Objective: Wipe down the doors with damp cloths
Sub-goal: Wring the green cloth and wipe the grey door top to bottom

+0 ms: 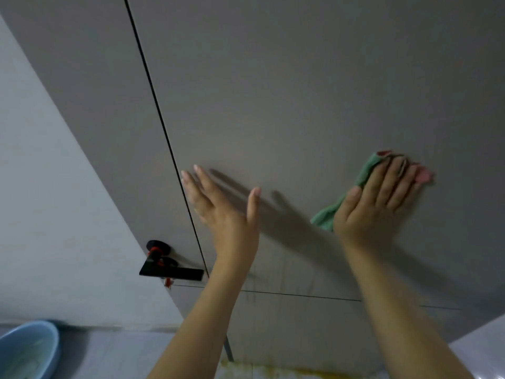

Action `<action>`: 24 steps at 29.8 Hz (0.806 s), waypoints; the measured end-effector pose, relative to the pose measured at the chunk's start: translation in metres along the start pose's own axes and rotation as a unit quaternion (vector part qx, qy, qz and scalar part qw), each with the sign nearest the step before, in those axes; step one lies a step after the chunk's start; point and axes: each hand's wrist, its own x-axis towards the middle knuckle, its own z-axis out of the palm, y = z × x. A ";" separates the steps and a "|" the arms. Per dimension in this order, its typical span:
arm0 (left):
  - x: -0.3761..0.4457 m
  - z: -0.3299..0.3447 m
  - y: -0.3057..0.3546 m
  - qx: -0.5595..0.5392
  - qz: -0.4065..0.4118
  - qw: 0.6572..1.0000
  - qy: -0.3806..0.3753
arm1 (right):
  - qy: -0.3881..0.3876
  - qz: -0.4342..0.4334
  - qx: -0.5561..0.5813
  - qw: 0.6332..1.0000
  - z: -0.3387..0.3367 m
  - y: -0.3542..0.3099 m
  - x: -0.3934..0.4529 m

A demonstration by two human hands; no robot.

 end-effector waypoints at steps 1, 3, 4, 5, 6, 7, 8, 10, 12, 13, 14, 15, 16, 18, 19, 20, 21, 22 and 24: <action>-0.003 0.008 0.007 -0.001 0.010 1.000 -0.004 | 0.006 0.080 0.022 0.997 0.000 -0.016 0.001; -0.009 0.025 0.022 0.003 0.036 0.999 -0.012 | 0.006 0.147 0.057 0.987 0.001 -0.046 0.001; -0.011 0.033 0.029 0.006 0.047 0.999 -0.015 | -0.004 0.108 0.059 0.992 0.002 -0.049 -0.002; -0.012 0.040 0.035 0.005 0.051 0.999 -0.016 | -0.025 0.037 0.052 0.998 0.002 -0.042 -0.006; -0.012 0.047 0.041 0.001 0.049 0.999 -0.011 | -0.042 -0.043 0.042 0.997 0.001 -0.023 -0.009; -0.011 0.051 0.044 -0.003 0.044 0.999 -0.002 | -0.047 -0.103 0.041 0.993 0.001 0.001 -0.010; -0.010 0.055 0.046 -0.004 0.039 0.999 0.006 | -0.043 -0.126 0.040 0.990 0.001 0.027 -0.011; -0.008 0.060 0.047 0.004 0.034 0.999 0.022 | -0.020 -0.096 0.023 0.995 -0.002 0.068 -0.006; -0.006 0.063 0.046 0.017 0.034 0.999 0.034 | 0.013 -0.009 0.025 1.000 0.001 0.079 0.000; -0.006 0.064 0.045 0.024 0.036 0.998 0.037 | 0.029 0.056 0.042 0.997 0.003 0.069 0.002; -0.006 0.065 0.045 0.031 0.038 0.998 0.039 | 0.040 0.118 0.063 0.990 0.006 0.051 0.003; -0.006 0.065 0.045 0.036 0.040 0.998 0.043 | 0.044 0.145 0.084 0.985 0.009 0.030 0.003; -0.007 0.065 0.046 0.038 0.042 0.997 0.045 | 0.031 0.118 0.096 0.988 0.010 0.012 -0.002; -0.007 0.065 0.046 0.038 0.042 0.997 0.045 | -0.032 -0.075 0.075 0.994 0.013 -0.006 -0.019; -0.007 0.064 0.046 0.040 0.040 0.997 0.045 | -0.056 -0.173 0.059 0.982 0.014 0.000 -0.023; -0.007 0.063 0.045 0.043 0.038 0.997 0.046 | -0.066 -0.234 0.050 0.969 0.015 0.013 -0.022; -0.007 0.063 0.045 0.047 0.036 0.997 0.047 | -0.065 -0.263 0.047 0.961 0.015 0.030 -0.020; -0.007 0.063 0.045 0.050 0.033 0.997 0.048 | -0.057 -0.268 0.042 0.961 0.014 0.047 -0.019; -0.007 0.063 0.045 0.050 0.033 0.997 0.044 | -0.041 -0.238 0.038 0.970 0.010 0.080 -0.017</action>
